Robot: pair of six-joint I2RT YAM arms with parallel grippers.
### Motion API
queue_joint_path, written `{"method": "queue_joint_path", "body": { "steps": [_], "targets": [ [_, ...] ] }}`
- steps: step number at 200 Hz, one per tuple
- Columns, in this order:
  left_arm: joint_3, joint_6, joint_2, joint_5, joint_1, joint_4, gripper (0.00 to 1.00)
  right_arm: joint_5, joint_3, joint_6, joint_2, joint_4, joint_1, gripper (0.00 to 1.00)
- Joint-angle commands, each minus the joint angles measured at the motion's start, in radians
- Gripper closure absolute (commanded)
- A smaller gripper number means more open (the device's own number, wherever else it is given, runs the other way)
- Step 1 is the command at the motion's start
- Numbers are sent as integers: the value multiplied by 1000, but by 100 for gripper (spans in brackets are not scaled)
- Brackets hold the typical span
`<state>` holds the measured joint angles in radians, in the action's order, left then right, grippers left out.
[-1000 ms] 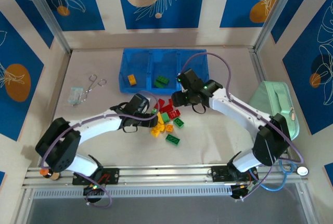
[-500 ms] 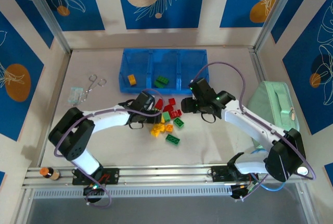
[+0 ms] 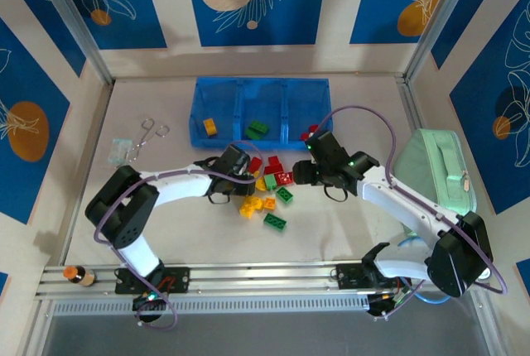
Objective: Sort the legos into containers by color
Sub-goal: Pick up the lego from the center of the table.
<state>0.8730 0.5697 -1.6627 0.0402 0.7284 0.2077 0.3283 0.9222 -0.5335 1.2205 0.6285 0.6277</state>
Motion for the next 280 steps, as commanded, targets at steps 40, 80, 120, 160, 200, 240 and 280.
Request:
{"method": "queue_joint_path", "body": {
  "steps": [40, 80, 120, 160, 200, 240, 280],
  "targets": [
    [-35, 15, 37, 13, 26, 46, 41, -18, -21, -29, -35, -12, -5, 41],
    [-40, 24, 56, 17, 46, 55, 37, -11, -38, -37, -55, -9, -5, 41],
    [-43, 32, 31, 20, 49, 57, 39, -10, -44, -40, -62, -4, -6, 42],
    [-49, 26, 34, 55, 58, 79, 45, -11, -55, -46, -64, -8, -8, 42],
    [-45, 15, 31, 73, 59, 86, 54, -19, -66, -51, -58, -19, -11, 42],
    [-18, 3, 42, 95, 58, 107, 60, -15, -66, -48, -64, -16, -14, 42],
    [16, -16, 74, 132, 56, 149, 62, -13, -76, -52, -68, -18, -14, 42]
  ]
}}
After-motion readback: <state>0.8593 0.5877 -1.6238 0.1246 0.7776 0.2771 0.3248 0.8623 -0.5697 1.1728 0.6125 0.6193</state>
